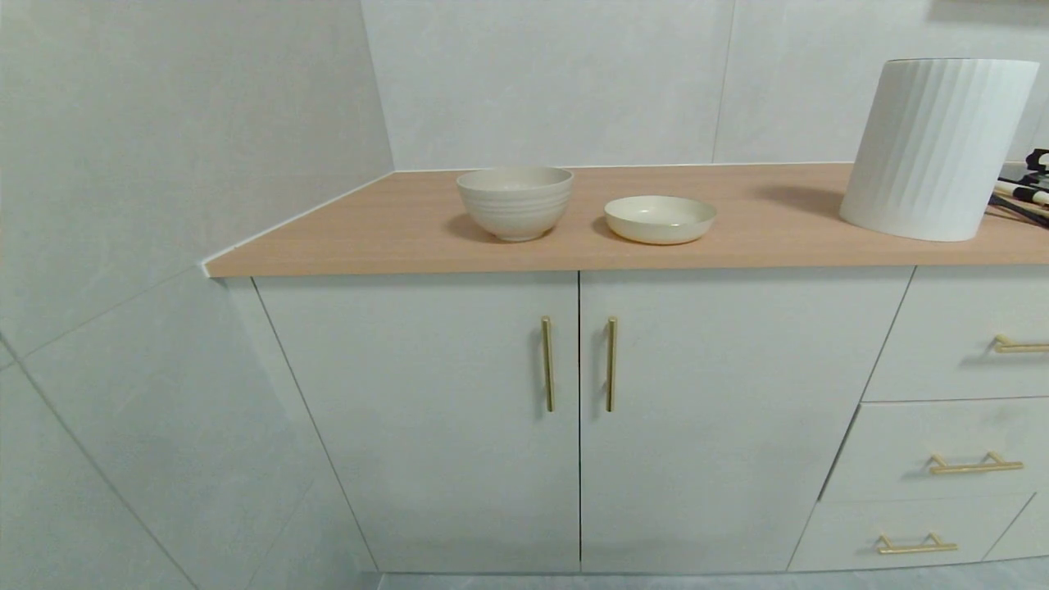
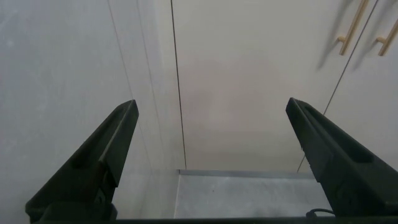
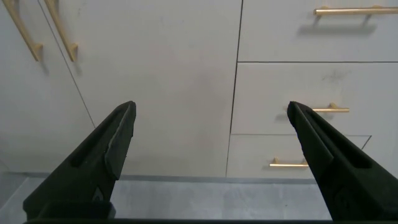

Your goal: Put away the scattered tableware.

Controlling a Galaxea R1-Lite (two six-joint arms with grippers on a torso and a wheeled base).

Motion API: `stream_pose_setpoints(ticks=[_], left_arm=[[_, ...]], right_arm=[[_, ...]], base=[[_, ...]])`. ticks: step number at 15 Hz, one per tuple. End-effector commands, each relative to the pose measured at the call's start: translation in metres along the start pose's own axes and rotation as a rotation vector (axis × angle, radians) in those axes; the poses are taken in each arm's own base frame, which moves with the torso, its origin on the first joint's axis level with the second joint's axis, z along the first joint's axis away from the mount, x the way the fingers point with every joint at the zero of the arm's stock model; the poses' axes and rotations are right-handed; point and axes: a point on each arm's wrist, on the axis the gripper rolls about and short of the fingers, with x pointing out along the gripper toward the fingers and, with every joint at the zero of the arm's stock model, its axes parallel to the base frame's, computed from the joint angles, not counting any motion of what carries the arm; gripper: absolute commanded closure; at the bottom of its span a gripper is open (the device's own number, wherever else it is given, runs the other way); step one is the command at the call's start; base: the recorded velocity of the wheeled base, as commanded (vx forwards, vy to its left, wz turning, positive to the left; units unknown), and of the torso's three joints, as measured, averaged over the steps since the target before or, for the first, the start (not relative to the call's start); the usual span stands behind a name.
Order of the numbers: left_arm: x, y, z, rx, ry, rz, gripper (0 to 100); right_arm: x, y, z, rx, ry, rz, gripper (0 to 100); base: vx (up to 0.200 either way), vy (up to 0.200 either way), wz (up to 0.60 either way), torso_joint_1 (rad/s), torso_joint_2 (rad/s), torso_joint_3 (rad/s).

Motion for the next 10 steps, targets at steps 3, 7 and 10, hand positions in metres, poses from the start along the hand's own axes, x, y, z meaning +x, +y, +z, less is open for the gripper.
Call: stream_pose_setpoints(ticks=[3,7,10], left_arm=[[0.000,0.000,0.000,-0.001,0.002,0.001,0],[0.000,0.000,0.000,0.001,0.002,0.001,0],[0.000,0.000,0.000,-0.001,0.002,0.001,0]], right_arm=[[-0.009,0.000,0.033,0.035,-0.189,0.009,0],[0.012,0.004,0.063,0.055,0.035,0.238,0],[0.067,0.009,0.108,0.060,0.235,0.355,0]], base=[[0.000,0.000,0.00,0.000,0.00,0.000],[0.000,0.000,0.00,0.000,0.00,0.000],[0.000,0.000,0.00,0.000,0.00,0.000]])
